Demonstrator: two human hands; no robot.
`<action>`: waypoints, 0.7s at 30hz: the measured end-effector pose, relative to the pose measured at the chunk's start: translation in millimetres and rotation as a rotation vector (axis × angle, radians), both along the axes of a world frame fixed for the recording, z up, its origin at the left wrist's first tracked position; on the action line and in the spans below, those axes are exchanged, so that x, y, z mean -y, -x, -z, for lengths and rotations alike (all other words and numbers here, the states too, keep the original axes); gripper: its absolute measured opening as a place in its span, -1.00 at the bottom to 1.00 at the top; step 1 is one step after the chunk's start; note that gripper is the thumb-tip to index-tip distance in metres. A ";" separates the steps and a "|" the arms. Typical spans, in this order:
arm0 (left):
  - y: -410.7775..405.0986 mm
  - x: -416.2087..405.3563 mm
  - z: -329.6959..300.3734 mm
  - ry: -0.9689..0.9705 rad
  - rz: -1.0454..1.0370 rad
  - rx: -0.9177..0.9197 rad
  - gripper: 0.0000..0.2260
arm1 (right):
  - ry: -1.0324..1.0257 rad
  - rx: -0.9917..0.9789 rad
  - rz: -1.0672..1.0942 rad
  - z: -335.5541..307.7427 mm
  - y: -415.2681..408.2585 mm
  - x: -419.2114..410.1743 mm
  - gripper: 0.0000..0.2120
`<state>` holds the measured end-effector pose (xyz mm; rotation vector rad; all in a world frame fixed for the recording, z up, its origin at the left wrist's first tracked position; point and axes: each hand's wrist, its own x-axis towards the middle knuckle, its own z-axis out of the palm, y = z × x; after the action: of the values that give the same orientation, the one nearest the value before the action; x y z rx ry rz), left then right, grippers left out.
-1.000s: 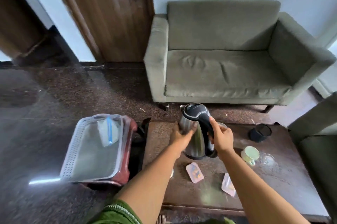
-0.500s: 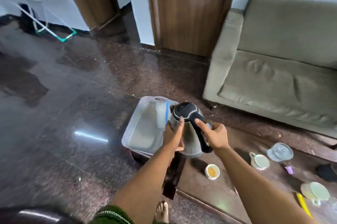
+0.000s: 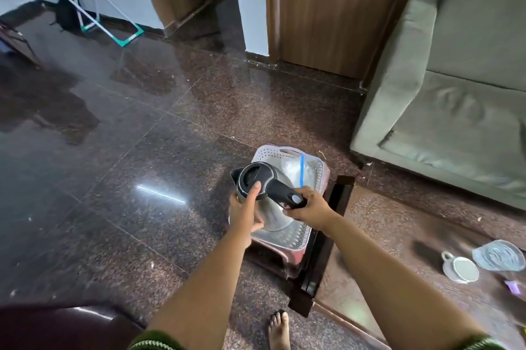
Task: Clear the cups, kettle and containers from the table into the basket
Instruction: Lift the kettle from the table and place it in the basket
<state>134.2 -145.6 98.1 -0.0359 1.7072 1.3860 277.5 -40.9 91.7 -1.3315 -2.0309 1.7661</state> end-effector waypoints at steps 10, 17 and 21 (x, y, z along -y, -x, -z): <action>2.8 -7.3 45.2 0.013 -0.023 -0.268 -0.07 | 0.173 0.066 0.061 43.1 17.2 -10.6 -0.51; 0.2 -10.6 60.8 0.063 0.034 -0.388 -0.22 | 0.175 0.091 0.018 59.8 15.2 -12.3 -0.66; -1.2 -8.2 70.6 0.016 0.072 -0.375 -0.30 | 0.141 0.124 -0.020 71.2 14.1 -12.2 -0.65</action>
<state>135.4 -137.3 27.5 0.2901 2.0040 1.3872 263.4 -28.7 20.5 -1.5010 -2.0200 1.9126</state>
